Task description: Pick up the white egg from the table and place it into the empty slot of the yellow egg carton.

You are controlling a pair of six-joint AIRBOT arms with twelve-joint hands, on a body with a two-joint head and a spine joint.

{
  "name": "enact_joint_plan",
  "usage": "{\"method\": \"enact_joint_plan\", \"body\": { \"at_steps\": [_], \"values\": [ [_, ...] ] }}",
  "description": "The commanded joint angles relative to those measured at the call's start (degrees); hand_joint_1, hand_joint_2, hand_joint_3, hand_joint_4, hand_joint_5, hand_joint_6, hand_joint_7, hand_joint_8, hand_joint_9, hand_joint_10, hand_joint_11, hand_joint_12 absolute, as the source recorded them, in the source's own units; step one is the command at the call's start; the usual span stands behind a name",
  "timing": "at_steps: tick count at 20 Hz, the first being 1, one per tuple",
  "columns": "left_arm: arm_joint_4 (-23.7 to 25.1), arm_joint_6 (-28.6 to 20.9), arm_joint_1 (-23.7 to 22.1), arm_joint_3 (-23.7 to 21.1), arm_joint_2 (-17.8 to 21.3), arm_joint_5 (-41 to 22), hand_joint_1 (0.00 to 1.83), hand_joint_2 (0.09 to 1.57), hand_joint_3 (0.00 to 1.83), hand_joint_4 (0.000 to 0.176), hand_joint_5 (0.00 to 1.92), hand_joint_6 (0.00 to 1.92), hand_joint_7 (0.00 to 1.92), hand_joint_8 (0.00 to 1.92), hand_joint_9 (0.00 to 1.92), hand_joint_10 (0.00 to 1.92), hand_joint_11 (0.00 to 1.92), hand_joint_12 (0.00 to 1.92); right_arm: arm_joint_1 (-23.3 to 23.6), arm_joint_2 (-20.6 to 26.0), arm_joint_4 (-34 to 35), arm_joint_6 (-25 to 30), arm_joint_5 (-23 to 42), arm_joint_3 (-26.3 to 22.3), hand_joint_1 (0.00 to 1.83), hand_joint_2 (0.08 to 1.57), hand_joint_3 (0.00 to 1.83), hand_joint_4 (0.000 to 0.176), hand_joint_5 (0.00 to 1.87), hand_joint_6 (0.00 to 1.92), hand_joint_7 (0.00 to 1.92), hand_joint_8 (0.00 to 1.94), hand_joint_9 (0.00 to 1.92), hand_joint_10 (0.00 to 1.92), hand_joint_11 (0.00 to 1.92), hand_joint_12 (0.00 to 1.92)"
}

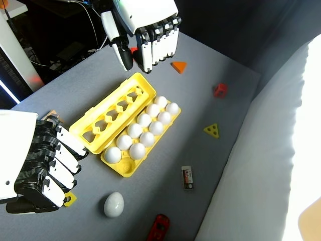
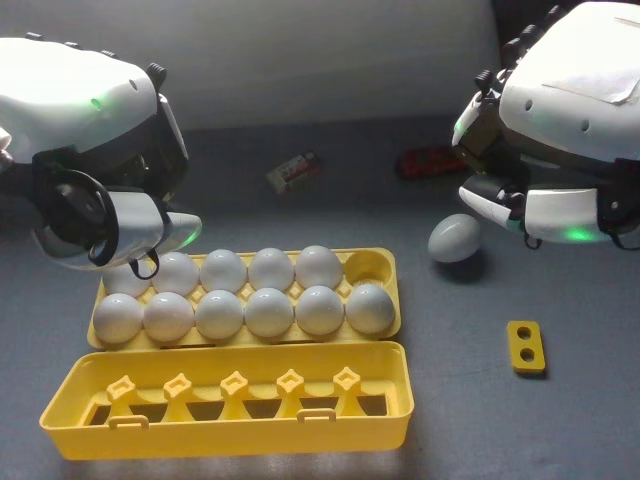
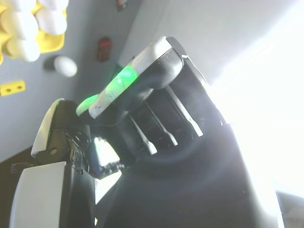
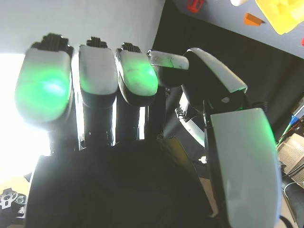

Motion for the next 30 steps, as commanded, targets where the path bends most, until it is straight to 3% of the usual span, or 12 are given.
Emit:
{"method": "enact_joint_plan", "body": {
  "at_steps": [1,3,5,6,10,14,16,21,25,28,29,30],
  "values": [
    [3.5,0.0,-0.8,-0.4,0.0,-1.3,0.03,1.20,0.18,0.033,0.10,0.08,0.09,0.04,0.09,0.09,0.00,0.59,1.1,-0.1,-0.7,0.1,6.3,0.0,0.22,0.96,0.38,0.008,0.03,0.31,0.04,0.10,0.02,0.17,0.00,0.33],
    [3.5,0.0,-0.7,-0.4,0.0,-1.4,0.03,1.20,0.18,0.033,0.10,0.08,0.09,0.04,0.09,0.09,0.00,0.59,1.1,-0.1,-1.0,0.0,6.4,0.0,0.22,0.96,0.38,0.008,0.03,0.31,0.04,0.10,0.02,0.17,0.00,0.33],
    [3.5,0.0,-0.8,-0.3,0.0,-2.0,0.01,1.29,0.02,0.033,0.13,0.01,0.11,0.00,0.12,0.01,0.00,0.59,1.1,-0.1,-1.3,0.1,6.5,0.1,0.20,1.10,0.12,0.009,0.09,0.15,0.07,0.00,0.04,0.10,0.00,0.10],
    [3.5,0.0,-0.8,-0.3,0.0,-2.3,0.01,1.29,0.02,0.033,0.13,0.01,0.11,0.00,0.12,0.01,0.00,0.59,1.0,-0.1,-2.3,0.1,6.6,0.1,0.20,1.11,0.08,0.009,0.10,0.12,0.07,0.00,0.04,0.09,0.00,0.07],
    [3.5,0.5,-0.6,-0.4,0.0,-3.8,0.02,1.29,0.01,0.034,0.13,0.00,0.10,0.00,0.13,0.01,0.00,0.59,1.3,-0.7,-5.4,0.2,5.6,0.6,0.20,1.11,0.05,0.009,0.11,0.10,0.07,0.00,0.04,0.08,0.00,0.00],
    [3.5,1.0,-0.5,-0.2,0.1,-4.8,0.02,1.29,0.01,0.034,0.13,0.00,0.10,0.00,0.13,0.01,0.00,0.59,2.8,-3.7,-3.3,0.5,-0.5,4.7,0.26,1.09,0.03,0.010,0.11,0.09,0.07,0.00,0.04,0.07,0.00,0.00],
    [3.5,1.6,-0.4,-0.1,0.1,-5.3,0.02,1.29,0.01,0.033,0.13,0.00,0.10,0.00,0.13,0.01,0.00,0.59,3.4,-5.7,-2.5,0.5,-3.2,7.4,0.39,1.05,0.01,0.011,0.11,0.08,0.07,0.00,0.04,0.07,0.01,0.00],
    [3.5,1.6,-0.1,-0.1,0.1,-5.5,0.02,1.29,0.01,0.033,0.14,0.01,0.10,0.00,0.13,0.01,0.00,0.58,5.9,-9.7,1.7,-0.2,-11.7,12.8,0.97,1.01,0.00,0.015,0.12,0.07,0.07,0.00,0.06,0.08,0.02,0.03],
    [3.5,1.6,-0.1,-0.1,0.1,-5.5,0.02,1.29,0.01,0.033,0.14,0.00,0.10,0.00,0.13,0.01,0.00,0.58,6.7,-11.3,5.3,-0.2,-16.1,14.1,1.08,1.03,0.00,0.013,0.14,0.05,0.07,0.00,0.07,0.07,0.00,0.05],
    [3.5,1.5,-0.2,-0.2,0.1,-5.0,0.02,1.29,0.01,0.033,0.15,0.01,0.11,0.00,0.13,0.01,0.00,0.58,8.6,-14.2,5.6,5.2,-25.5,18.0,1.12,1.03,0.00,0.011,0.23,0.09,0.09,0.01,0.07,0.06,0.00,0.03],
    [3.5,1.4,-0.2,-0.1,0.1,-4.9,0.03,1.29,0.00,0.033,0.15,0.01,0.11,0.00,0.13,0.00,0.00,0.59,8.6,-15.0,-0.5,10.8,-25.7,18.9,1.12,1.03,0.00,0.012,0.29,0.12,0.09,0.01,0.05,0.06,0.00,0.03],
    [3.5,1.4,-0.2,-0.1,0.1,-4.9,0.03,1.29,0.00,0.034,0.15,0.01,0.11,0.00,0.14,0.00,0.00,0.60,8.8,-15.7,-9.1,18.8,-26.9,19.5,1.12,1.04,0.00,0.012,0.25,0.32,0.08,0.00,0.05,0.05,0.00,0.01]
  ]
}}
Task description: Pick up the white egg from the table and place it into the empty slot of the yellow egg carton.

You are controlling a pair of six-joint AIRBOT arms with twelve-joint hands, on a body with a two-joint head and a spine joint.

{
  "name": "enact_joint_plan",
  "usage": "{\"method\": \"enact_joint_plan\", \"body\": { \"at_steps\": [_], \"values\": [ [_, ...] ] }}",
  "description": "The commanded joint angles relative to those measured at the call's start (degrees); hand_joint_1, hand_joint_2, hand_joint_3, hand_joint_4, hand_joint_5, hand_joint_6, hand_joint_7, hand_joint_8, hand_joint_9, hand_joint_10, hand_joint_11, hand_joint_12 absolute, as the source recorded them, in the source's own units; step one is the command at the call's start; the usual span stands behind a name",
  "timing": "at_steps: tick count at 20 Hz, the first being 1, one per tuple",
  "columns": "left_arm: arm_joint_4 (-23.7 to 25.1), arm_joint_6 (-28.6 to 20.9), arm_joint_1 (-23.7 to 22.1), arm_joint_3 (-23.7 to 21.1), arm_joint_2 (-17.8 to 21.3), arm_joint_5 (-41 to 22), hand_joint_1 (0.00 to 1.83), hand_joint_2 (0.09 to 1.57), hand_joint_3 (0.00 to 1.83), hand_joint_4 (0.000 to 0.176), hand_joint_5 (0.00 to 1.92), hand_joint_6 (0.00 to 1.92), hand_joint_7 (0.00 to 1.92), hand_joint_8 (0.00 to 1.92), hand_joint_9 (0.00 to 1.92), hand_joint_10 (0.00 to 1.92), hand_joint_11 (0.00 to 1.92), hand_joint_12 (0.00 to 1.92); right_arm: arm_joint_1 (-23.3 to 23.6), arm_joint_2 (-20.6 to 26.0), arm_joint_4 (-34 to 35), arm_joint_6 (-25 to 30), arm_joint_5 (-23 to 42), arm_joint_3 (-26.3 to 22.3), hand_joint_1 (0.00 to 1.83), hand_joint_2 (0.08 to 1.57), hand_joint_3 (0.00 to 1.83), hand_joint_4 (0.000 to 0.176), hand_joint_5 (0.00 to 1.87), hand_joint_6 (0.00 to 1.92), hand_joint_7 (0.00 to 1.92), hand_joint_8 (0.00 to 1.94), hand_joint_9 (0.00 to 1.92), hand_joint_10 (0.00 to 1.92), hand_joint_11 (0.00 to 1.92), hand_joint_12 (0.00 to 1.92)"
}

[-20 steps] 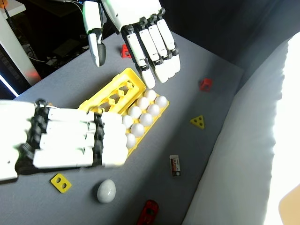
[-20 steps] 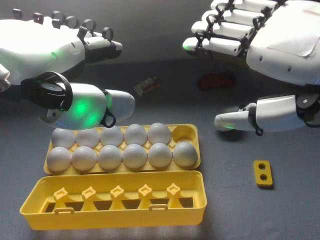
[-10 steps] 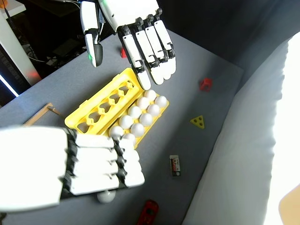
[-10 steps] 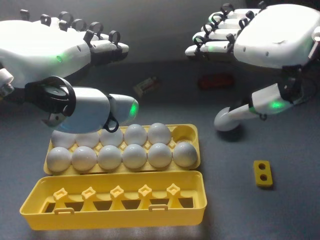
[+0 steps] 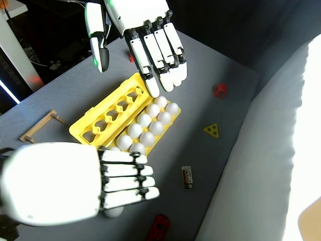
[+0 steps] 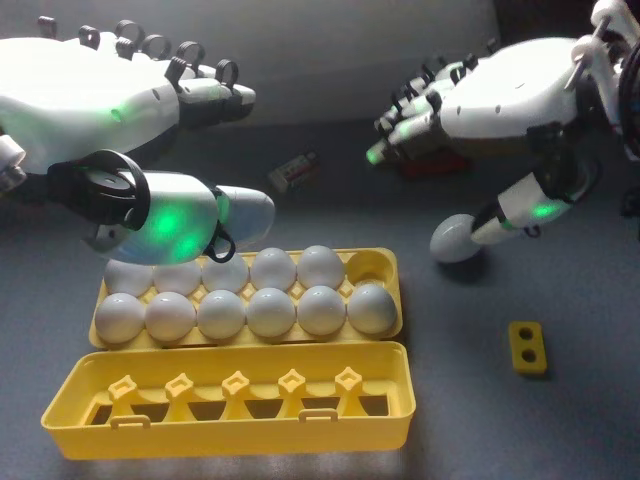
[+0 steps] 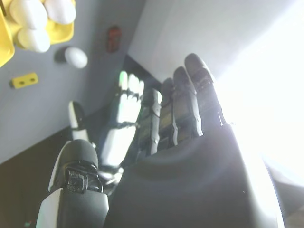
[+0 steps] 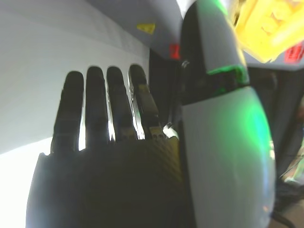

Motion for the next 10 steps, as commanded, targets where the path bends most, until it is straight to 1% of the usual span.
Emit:
{"method": "enact_joint_plan", "body": {
  "at_steps": [1,2,3,4,5,6,7,8,9,10],
  "values": [
    [3.3,-0.3,-0.6,0.1,0.2,-1.5,0.03,1.29,0.00,0.034,0.15,0.01,0.11,0.00,0.14,0.00,0.00,0.60,1.1,-0.8,-8.2,7.8,2.1,0.7,1.11,1.04,0.01,0.012,0.17,0.57,0.07,0.01,0.05,0.04,0.00,0.02],
    [3.3,-0.3,-0.6,0.0,0.2,-1.5,0.03,1.29,0.00,0.034,0.15,0.00,0.11,0.00,0.14,0.00,0.00,0.59,1.2,-1.5,-17.3,16.1,1.3,1.0,1.12,1.04,0.01,0.012,0.12,0.82,0.05,0.00,0.04,0.03,0.00,0.10],
    [3.3,-0.3,-0.6,0.0,0.2,-1.4,0.03,1.29,0.00,0.034,0.14,0.00,0.10,0.00,0.13,0.00,0.00,0.55,0.8,-1.8,-24.1,21.7,2.9,1.1,1.11,1.05,0.01,0.013,0.09,0.99,0.04,0.00,0.04,0.03,0.00,0.21],
    [3.3,-0.3,-0.6,-0.1,0.2,-1.4,0.03,1.29,0.00,0.034,0.14,0.00,0.10,0.00,0.13,0.00,0.00,0.54,0.2,-1.9,-25.9,22.9,5.8,1.1,1.11,1.04,0.01,0.013,0.08,1.07,0.03,0.00,0.03,0.03,0.00,0.27],
    [3.3,-0.3,-0.6,-0.1,0.2,-1.4,0.03,1.29,0.00,0.033,0.14,0.00,0.10,0.00,0.13,0.00,0.00,0.53,0.0,-2.4,-26.4,22.9,6.7,1.2,1.11,1.04,0.01,0.014,0.07,1.10,0.03,0.00,0.03,0.03,0.00,0.34],
    [3.3,-0.3,-0.6,-0.2,0.2,-1.2,0.02,1.29,0.00,0.033,0.14,0.00,0.10,0.00,0.13,0.00,0.00,0.53,-0.1,-3.2,-27.9,23.8,6.3,1.5,1.11,1.04,0.01,0.014,0.07,1.12,0.03,0.00,0.03,0.03,0.00,0.38],
    [3.3,-0.3,-0.6,-0.2,0.2,-0.7,0.01,1.30,0.00,0.032,0.15,0.01,0.10,0.00,0.13,0.00,0.00,0.53,-0.7,-4.4,-37.1,33.2,4.9,2.0,1.11,1.04,0.01,0.014,0.07,1.12,0.03,0.00,0.03,0.03,0.00,0.39],
    [3.3,-0.2,-0.6,-0.2,0.2,-0.4,0.00,1.30,0.00,0.032,0.16,0.01,0.10,0.00,0.13,0.00,0.00,0.53,-1.7,-5.7,-50.3,46.1,2.6,2.6,1.11,1.04,0.01,0.013,0.06,1.11,0.03,0.00,0.03,0.03,0.00,0.39],
    [3.3,0.1,-0.6,-0.2,0.2,-0.4,0.00,1.30,0.00,0.032,0.16,0.01,0.10,0.00,0.12,0.00,0.00,0.53,-2.7,-6.5,-58.7,53.5,1.9,2.9,1.11,1.04,0.01,0.013,0.05,1.11,0.04,0.00,0.03,0.03,0.00,0.39],
    [3.3,0.4,-0.4,-0.2,0.2,-0.4,0.01,1.30,0.00,0.031,0.17,0.01,0.10,0.00,0.12,0.00,0.00,0.53,-3.7,-7.1,-63.7,58.2,1.8,3.2,1.11,1.04,0.01,0.013,0.06,1.09,0.04,0.00,0.03,0.03,0.00,0.33]
  ]
}}
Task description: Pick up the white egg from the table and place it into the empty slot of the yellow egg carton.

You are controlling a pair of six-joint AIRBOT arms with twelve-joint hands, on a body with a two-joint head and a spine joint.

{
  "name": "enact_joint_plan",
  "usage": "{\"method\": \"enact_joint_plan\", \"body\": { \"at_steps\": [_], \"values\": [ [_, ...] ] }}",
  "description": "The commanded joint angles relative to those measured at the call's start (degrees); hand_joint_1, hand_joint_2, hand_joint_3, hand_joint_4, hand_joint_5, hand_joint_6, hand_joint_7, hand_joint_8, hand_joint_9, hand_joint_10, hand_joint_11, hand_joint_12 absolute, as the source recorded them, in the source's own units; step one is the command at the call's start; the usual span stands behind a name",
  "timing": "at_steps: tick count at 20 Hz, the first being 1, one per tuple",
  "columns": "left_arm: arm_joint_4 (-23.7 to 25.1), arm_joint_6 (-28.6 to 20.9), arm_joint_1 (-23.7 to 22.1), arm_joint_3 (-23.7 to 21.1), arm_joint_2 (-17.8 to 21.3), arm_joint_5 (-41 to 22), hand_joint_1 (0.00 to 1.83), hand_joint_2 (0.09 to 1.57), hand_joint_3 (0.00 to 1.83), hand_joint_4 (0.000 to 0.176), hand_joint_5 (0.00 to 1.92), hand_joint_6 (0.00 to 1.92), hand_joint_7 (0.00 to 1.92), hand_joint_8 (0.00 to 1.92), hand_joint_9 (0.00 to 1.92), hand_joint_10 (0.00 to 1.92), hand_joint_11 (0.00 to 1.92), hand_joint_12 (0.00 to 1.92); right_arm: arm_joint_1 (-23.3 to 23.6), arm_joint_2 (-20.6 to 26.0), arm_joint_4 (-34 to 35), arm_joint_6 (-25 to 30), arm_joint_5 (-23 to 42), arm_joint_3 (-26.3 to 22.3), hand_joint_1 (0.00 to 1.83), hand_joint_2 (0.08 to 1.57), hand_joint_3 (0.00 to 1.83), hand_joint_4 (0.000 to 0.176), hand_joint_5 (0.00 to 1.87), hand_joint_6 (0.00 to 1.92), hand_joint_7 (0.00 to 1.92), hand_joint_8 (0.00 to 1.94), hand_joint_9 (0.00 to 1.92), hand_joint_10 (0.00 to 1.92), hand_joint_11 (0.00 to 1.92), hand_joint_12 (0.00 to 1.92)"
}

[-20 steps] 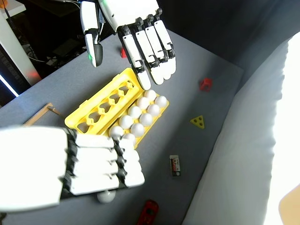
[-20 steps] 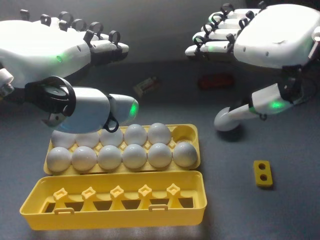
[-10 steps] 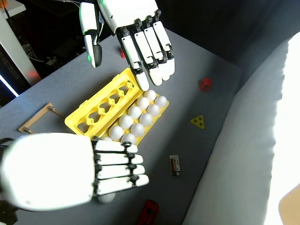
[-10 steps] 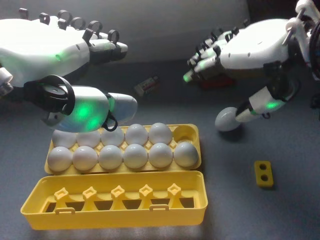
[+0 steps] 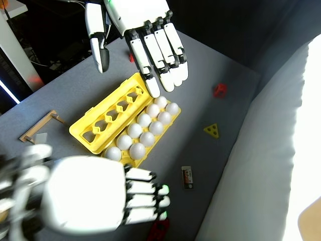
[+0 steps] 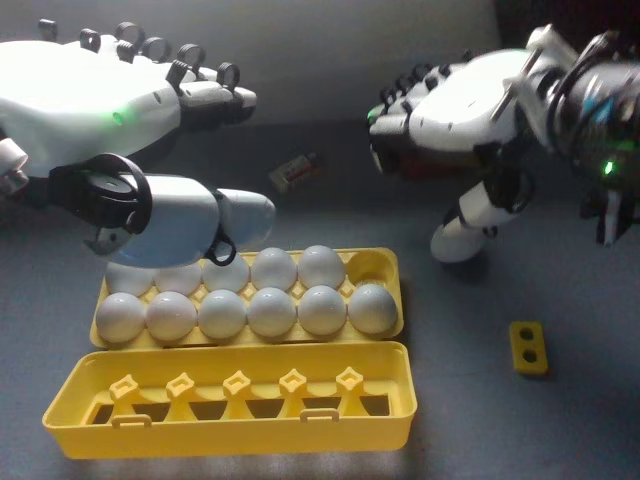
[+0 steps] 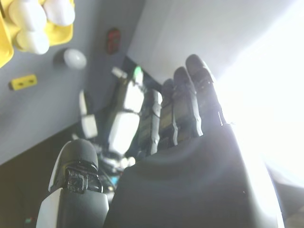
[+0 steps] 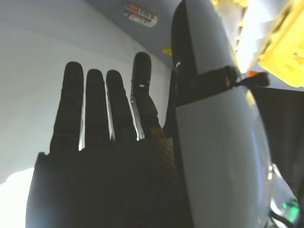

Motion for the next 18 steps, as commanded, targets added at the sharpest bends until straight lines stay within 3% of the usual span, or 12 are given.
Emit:
{"method": "enact_joint_plan", "body": {
  "at_steps": [1,3,4,10,11,18],
  "values": [
    [3.4,0.0,-0.4,0.1,0.2,-1.3,0.02,1.30,0.00,0.031,0.17,0.01,0.10,0.00,0.12,0.00,0.00,0.54,0.3,0.2,-3.4,2.0,2.0,0.6,1.11,1.05,0.01,0.012,0.06,1.06,0.04,0.00,0.03,0.03,0.00,0.26],
    [3.4,0.0,-0.3,-0.1,0.1,-1.4,0.03,1.29,0.00,0.031,0.17,0.01,0.11,0.00,0.12,0.00,0.00,0.56,-0.2,-0.4,-7.1,5.8,1.2,1.2,1.10,1.05,0.01,0.012,0.05,1.03,0.04,0.00,0.03,0.02,0.00,0.03],
    [3.4,0.0,-0.3,-0.3,0.1,-1.4,0.03,1.29,0.00,0.031,0.17,0.01,0.11,0.00,0.12,0.00,0.00,0.56,-0.3,-0.6,-9.5,8.6,0.3,1.6,1.10,1.05,0.01,0.012,0.05,1.02,0.04,0.00,0.03,0.02,0.00,0.01],
    [2.4,0.0,-0.6,-1.3,0.1,-1.1,0.04,1.30,0.00,0.031,0.16,0.00,0.11,0.00,0.12,0.00,0.00,0.50,-1.8,-0.9,-11.0,8.7,-1.9,1.7,1.10,1.05,0.01,0.007,0.07,0.98,0.04,0.00,0.02,0.02,0.01,0.01],
    [2.4,0.1,-0.5,-1.5,0.1,-1.1,0.03,1.30,0.00,0.031,0.16,0.00,0.11,0.00,0.12,0.00,0.00,0.49,-2.5,-1.2,-11.0,9.0,-1.9,1.7,1.11,1.04,0.01,0.000,0.08,0.97,0.00,0.00,0.00,0.00,0.00,0.00],
    [2.4,0.5,-0.5,-1.3,0.1,-0.7,0.05,1.30,0.00,0.031,0.17,0.00,0.11,0.00,0.12,0.00,0.00,0.48,-3.8,-2.0,-11.0,9.7,-3.1,1.7,1.16,1.04,0.01,0.000,0.10,0.96,0.00,0.00,0.00,0.00,0.00,0.00]
  ]
}}
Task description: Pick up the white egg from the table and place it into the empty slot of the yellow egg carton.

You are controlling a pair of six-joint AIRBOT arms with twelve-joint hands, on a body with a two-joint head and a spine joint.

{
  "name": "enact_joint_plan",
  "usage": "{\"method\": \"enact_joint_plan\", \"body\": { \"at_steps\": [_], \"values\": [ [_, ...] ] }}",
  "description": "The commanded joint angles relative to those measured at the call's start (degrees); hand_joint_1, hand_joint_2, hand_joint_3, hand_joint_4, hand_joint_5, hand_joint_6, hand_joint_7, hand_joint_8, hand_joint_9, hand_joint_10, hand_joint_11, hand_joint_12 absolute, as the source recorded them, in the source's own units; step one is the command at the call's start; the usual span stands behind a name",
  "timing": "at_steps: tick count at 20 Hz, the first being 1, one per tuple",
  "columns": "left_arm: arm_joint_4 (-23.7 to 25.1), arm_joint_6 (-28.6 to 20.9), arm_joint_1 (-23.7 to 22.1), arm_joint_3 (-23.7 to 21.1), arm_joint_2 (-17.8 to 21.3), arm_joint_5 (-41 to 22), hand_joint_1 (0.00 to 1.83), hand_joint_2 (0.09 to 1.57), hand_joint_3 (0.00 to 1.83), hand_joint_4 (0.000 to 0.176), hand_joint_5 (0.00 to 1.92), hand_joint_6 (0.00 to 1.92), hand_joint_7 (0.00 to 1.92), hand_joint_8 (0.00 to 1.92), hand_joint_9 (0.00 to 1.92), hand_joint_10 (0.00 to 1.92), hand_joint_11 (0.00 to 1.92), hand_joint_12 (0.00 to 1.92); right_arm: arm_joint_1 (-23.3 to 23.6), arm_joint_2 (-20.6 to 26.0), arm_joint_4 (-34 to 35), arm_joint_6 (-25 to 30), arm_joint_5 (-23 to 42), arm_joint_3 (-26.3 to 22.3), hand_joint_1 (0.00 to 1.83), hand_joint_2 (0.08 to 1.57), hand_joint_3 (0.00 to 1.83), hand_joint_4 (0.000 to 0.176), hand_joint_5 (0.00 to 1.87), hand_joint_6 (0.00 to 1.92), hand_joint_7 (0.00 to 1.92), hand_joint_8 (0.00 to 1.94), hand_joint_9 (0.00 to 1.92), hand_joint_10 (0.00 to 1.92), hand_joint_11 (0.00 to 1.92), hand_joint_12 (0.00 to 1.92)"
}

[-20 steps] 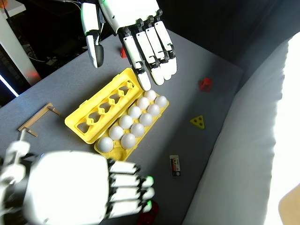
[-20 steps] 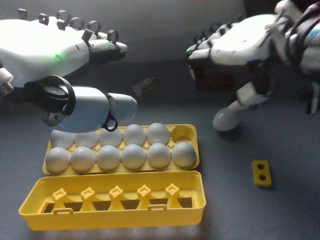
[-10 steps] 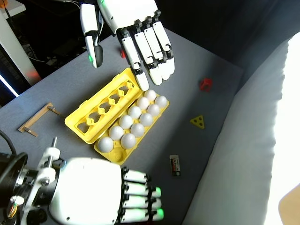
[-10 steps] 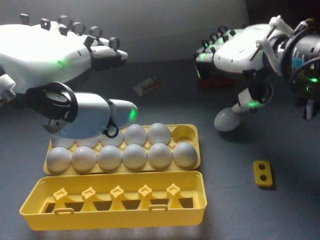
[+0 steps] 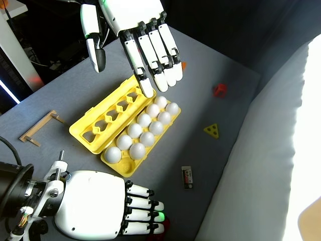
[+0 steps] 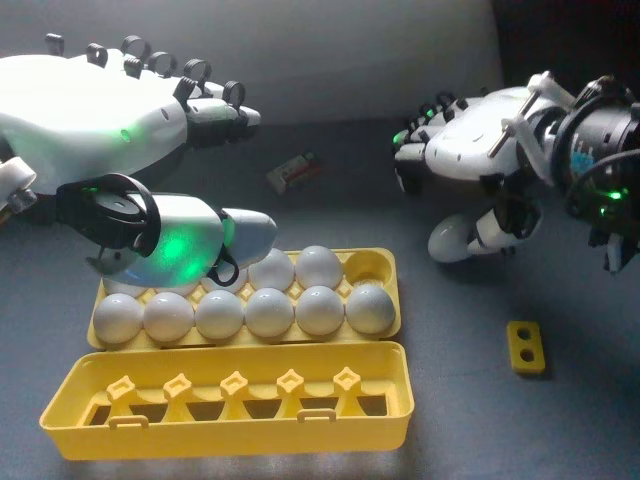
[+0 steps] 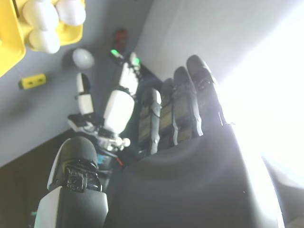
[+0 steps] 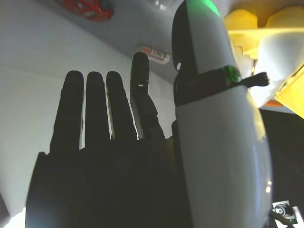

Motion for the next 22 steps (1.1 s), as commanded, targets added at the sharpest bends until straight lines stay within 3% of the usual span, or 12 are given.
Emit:
{"method": "enact_joint_plan", "body": {
  "at_steps": [1,22],
  "values": [
    [3.2,0.1,-0.8,0.1,0.0,-1.0,0.05,1.30,0.00,0.031,0.17,0.00,0.11,0.00,0.12,0.00,0.00,0.46,0.2,-0.2,-1.9,-0.3,0.7,0.1,1.16,1.04,0.01,0.000,0.10,0.96,0.00,0.00,0.00,0.00,0.00,0.00],
    [2.4,0.0,-1.2,-0.1,-0.1,-0.9,0.02,1.30,0.00,0.033,0.16,0.00,0.12,0.00,0.12,0.00,0.00,0.46,-2.0,-3.2,-1.8,1.2,-0.1,4.1,1.16,1.04,0.01,0.000,0.10,0.89,0.00,0.00,0.00,0.00,0.00,0.00]
  ]
}}
